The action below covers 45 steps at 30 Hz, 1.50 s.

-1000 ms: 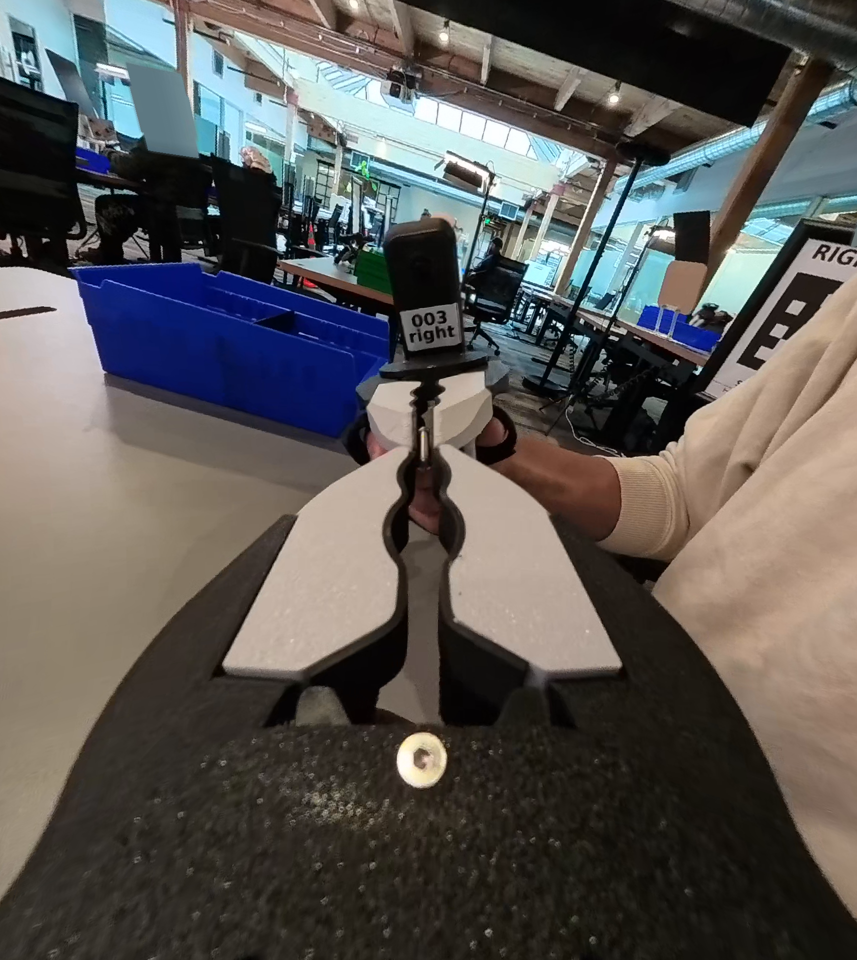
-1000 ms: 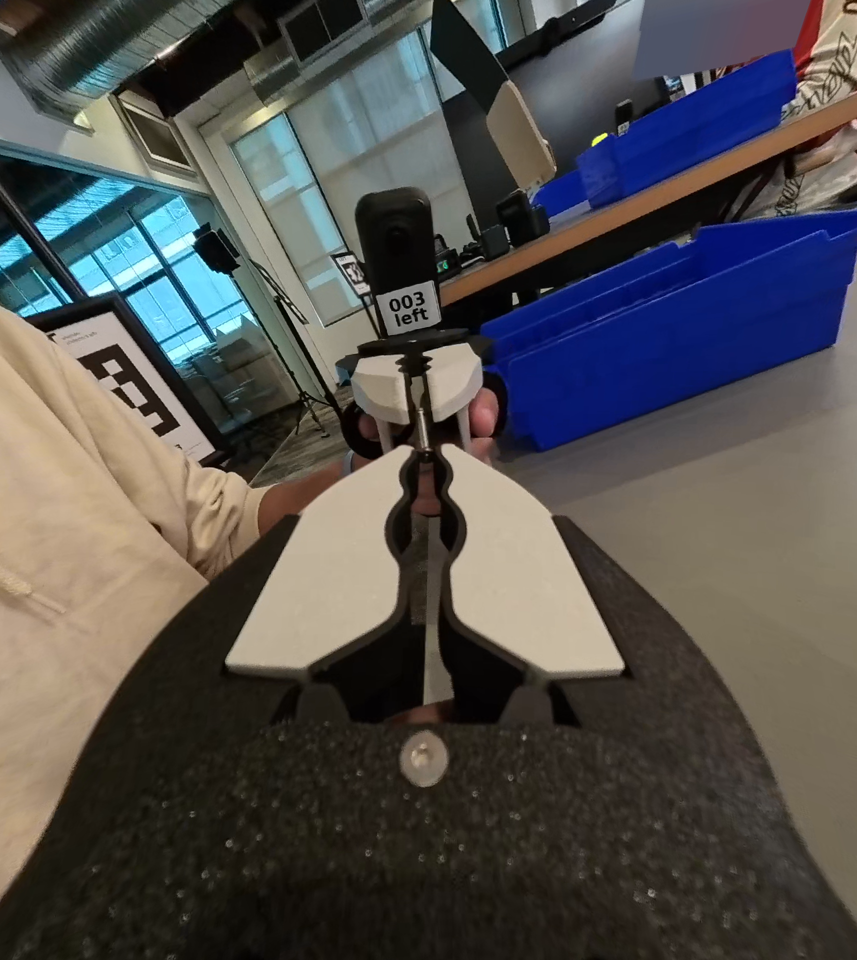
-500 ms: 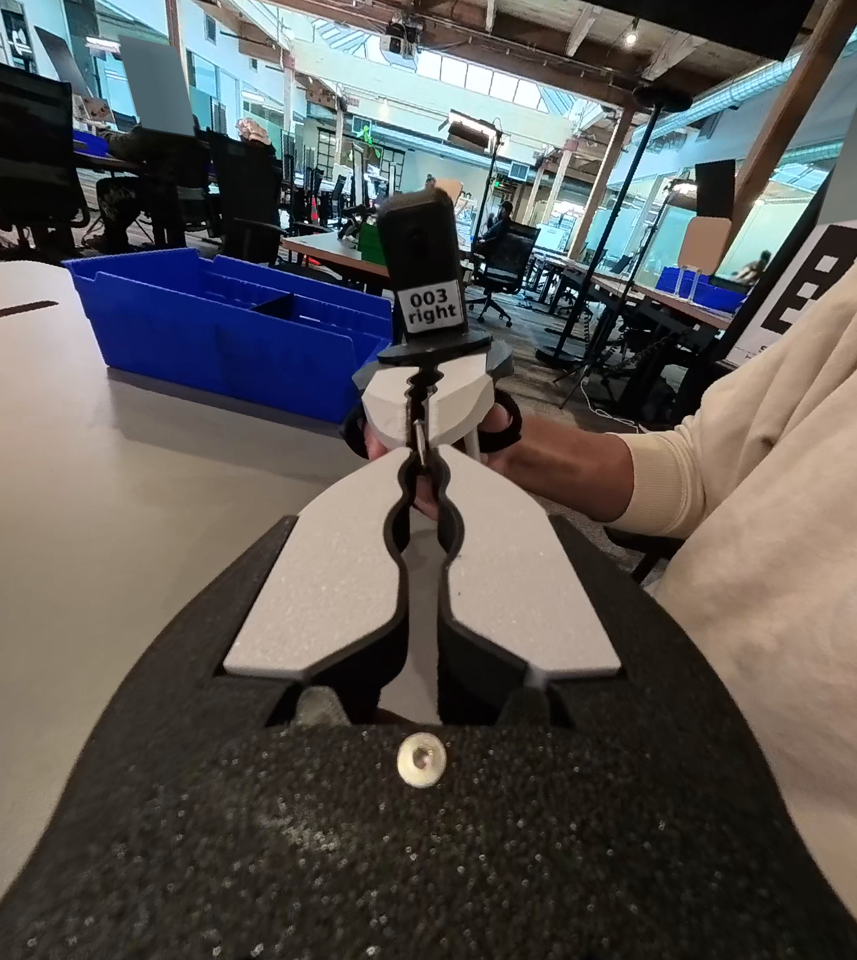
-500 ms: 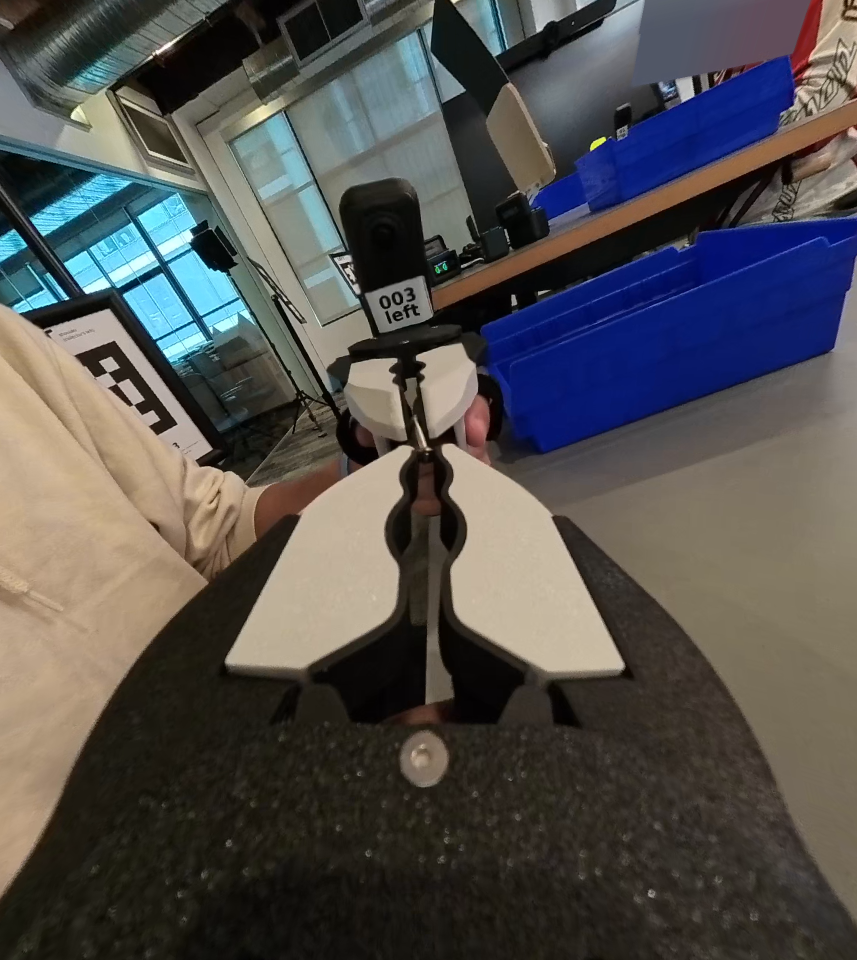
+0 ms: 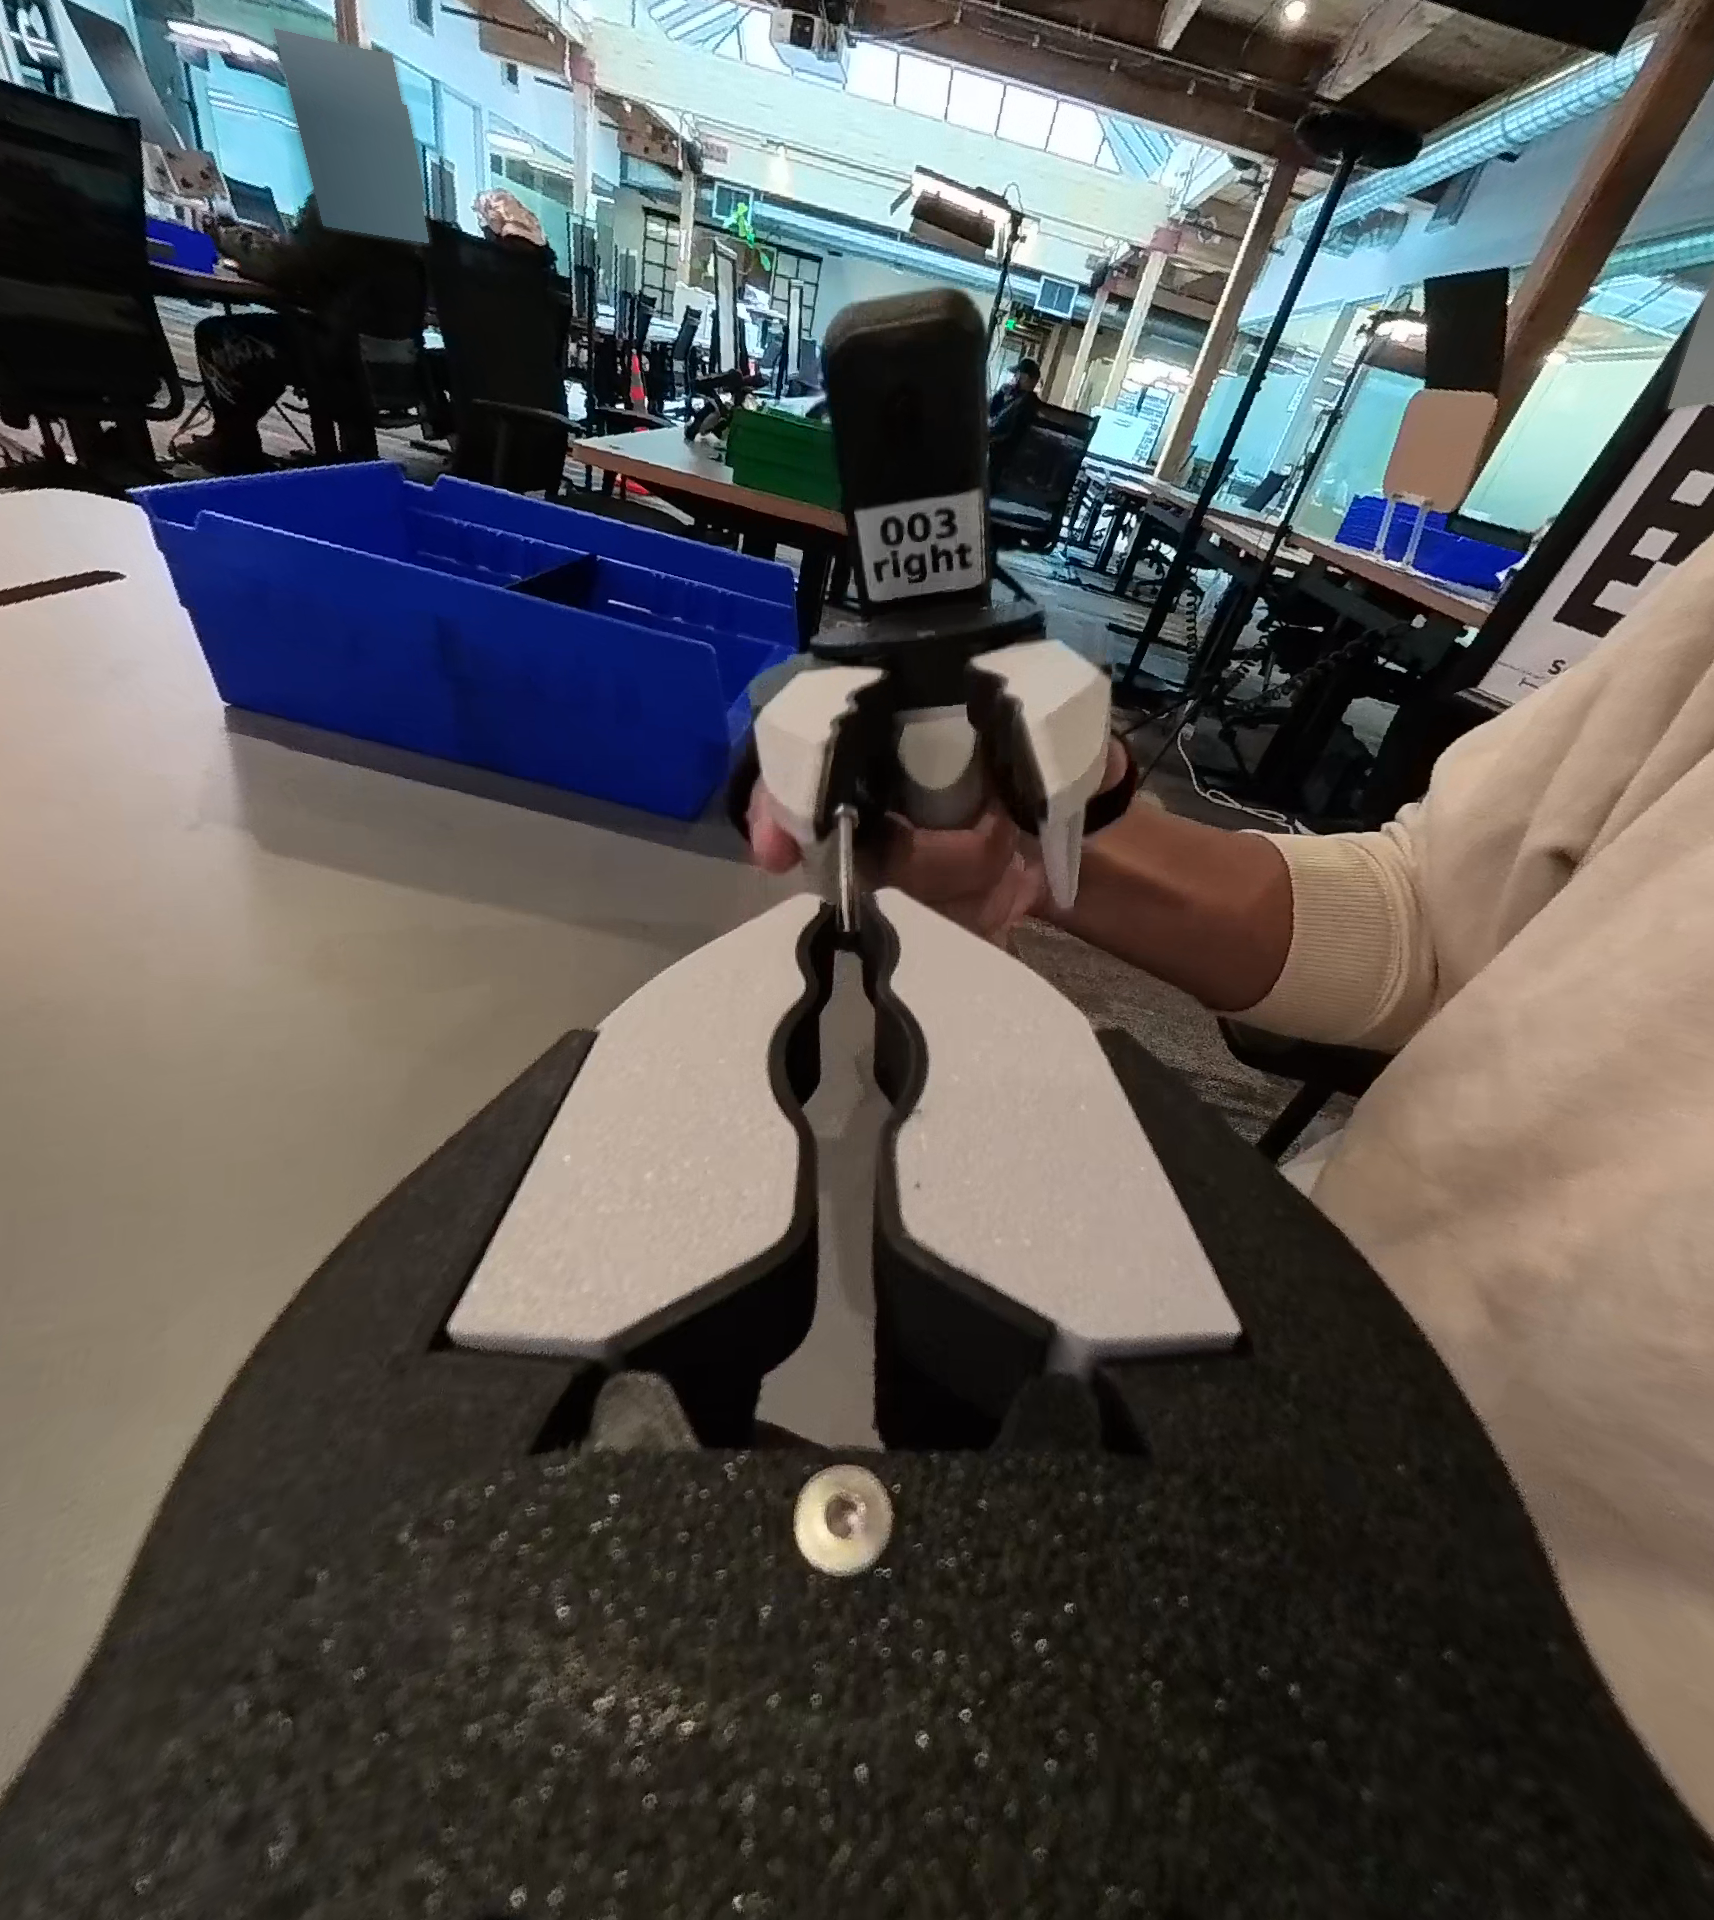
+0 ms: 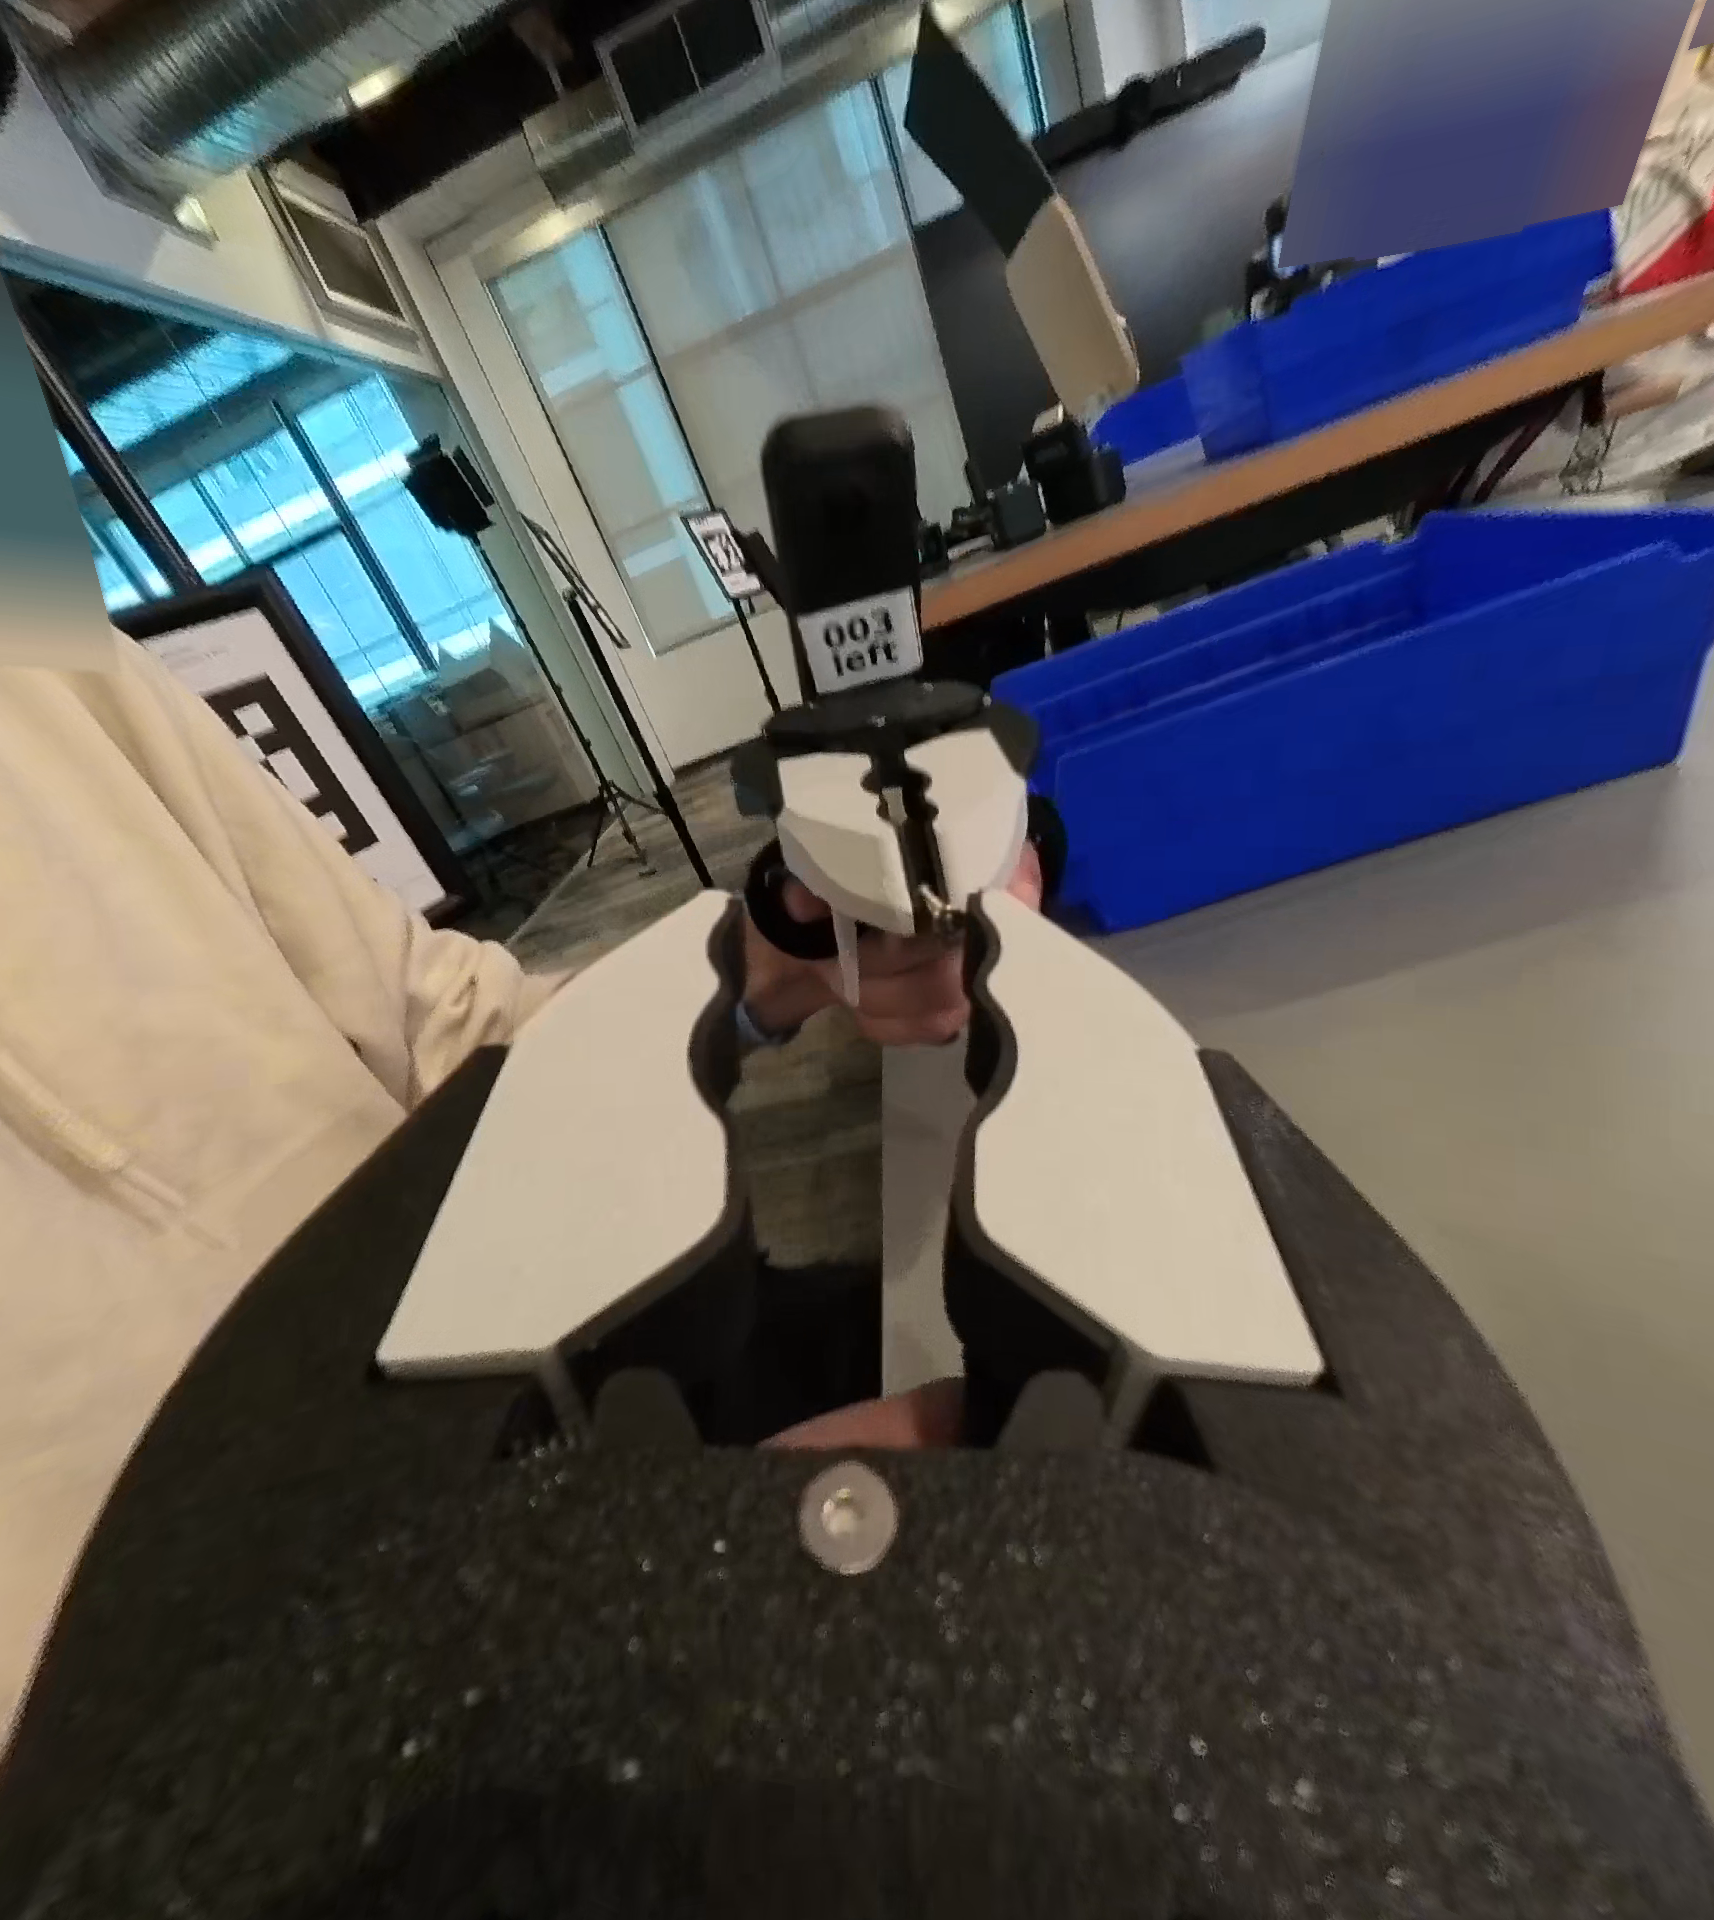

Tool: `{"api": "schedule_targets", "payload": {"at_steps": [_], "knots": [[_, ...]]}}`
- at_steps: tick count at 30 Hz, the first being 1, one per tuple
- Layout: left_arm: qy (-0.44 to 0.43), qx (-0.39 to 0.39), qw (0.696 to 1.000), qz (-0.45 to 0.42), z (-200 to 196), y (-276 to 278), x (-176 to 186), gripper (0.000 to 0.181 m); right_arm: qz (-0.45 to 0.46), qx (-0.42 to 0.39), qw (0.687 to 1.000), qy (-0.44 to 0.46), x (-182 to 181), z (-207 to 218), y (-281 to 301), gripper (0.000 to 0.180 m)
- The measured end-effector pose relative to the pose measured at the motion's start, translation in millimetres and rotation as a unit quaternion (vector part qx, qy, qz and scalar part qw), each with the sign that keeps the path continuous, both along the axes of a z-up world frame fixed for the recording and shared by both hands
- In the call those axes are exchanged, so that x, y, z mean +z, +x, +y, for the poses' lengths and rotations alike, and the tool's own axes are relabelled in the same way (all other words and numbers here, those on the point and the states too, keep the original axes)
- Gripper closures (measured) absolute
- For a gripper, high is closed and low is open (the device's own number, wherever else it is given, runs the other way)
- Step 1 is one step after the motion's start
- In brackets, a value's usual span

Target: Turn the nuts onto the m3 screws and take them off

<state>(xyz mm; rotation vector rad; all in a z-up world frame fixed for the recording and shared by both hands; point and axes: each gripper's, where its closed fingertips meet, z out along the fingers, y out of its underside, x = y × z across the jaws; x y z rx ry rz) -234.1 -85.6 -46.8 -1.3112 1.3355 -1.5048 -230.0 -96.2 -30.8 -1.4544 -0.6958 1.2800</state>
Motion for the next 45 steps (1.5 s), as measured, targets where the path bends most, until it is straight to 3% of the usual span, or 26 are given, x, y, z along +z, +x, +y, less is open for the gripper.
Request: {"api": "schedule_targets", "payload": {"at_steps": [2,7,14,20,26,31,37,45], "knots": [[0.003,0.003,1.0,0.005,1,0,-2,0.177,0.022,-0.007,1.0,0.001,5,3,5,0.144],[0.0,-0.002,1.0,-0.001,0,-3,2,0.177,-0.021,-0.005,0.999,-0.029,-23,4,0,0.143],[-0.004,-0.011,1.0,0.02,-1,0,-9,0.177,0.004,-0.008,1.0,0.007,-4,1,1,0.149],[-0.005,-0.018,1.0,0.017,-4,0,-7,0.177,-0.051,-0.006,0.999,-0.012,-28,1,1,0.146],[-0.003,-0.019,0.999,0.03,-3,1,-14,0.177,-0.009,-0.009,1.0,0.017,-6,-1,3,0.149],[-0.001,-0.024,0.999,0.027,-6,1,-10,0.177,-0.041,-0.01,0.999,-0.002,-25,-1,5,0.15],[-0.013,-0.028,0.999,0.02,-5,0,-9,0.177,-0.017,-0.002,1.0,0.024,-6,-7,1,0.146],[-0.006,-0.034,0.999,0.031,-7,-1,-12,0.177,-0.068,-0.005,0.997,0.024,-30,-4,-3,0.151]]}}
